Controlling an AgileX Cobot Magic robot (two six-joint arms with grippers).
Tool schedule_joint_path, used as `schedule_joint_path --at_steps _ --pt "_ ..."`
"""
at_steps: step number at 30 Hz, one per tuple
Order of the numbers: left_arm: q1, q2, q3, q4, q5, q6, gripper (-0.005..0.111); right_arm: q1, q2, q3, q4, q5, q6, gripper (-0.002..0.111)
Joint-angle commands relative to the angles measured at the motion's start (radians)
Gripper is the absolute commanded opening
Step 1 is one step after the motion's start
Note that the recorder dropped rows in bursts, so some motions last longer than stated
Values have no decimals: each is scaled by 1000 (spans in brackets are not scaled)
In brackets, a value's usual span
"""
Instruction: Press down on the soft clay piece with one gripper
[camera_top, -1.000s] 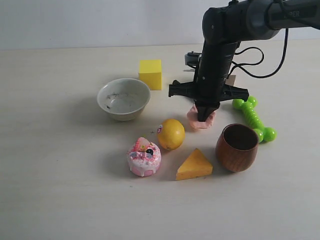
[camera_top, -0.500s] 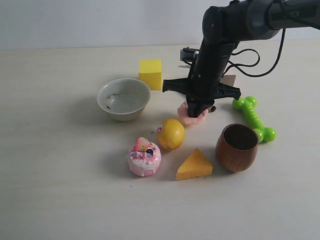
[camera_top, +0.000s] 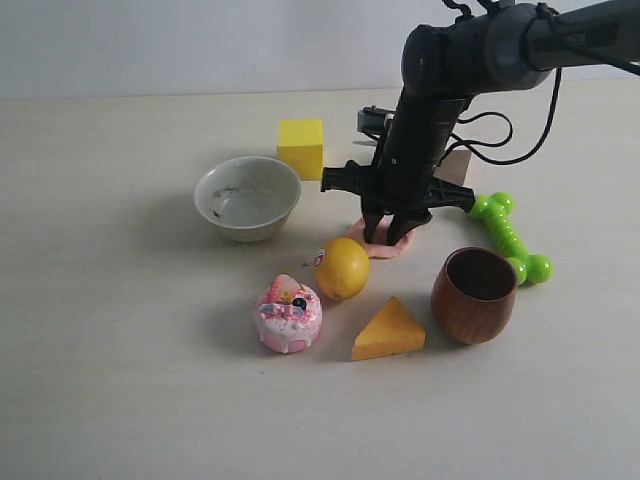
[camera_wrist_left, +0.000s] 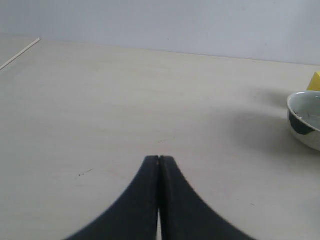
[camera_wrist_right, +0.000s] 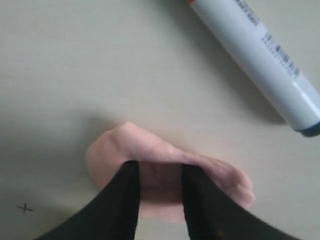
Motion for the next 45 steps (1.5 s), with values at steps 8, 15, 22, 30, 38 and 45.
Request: schedule_joint_path --at_steps 8,15,22,30,38,45 --pt "-5 -7 -2 -6 -12 -3 0 1 0 2 -5 18 -9 24" --pt "-5 -7 -2 -6 -12 -3 0 1 -21 2 -48 18 -1 12" --pt "-5 -7 -2 -6 -12 -3 0 1 -23 1 -48 16 -1 0" --pt "-5 -7 -2 -6 -12 -3 0 1 -58 -2 -53 0 -3 0" --pt "-5 -7 -2 -6 -12 -3 0 1 -161 10 -71 -47 -52 0" --pt "-5 -7 -2 -6 -12 -3 0 24 -394 272 -69 -327 -79 0"
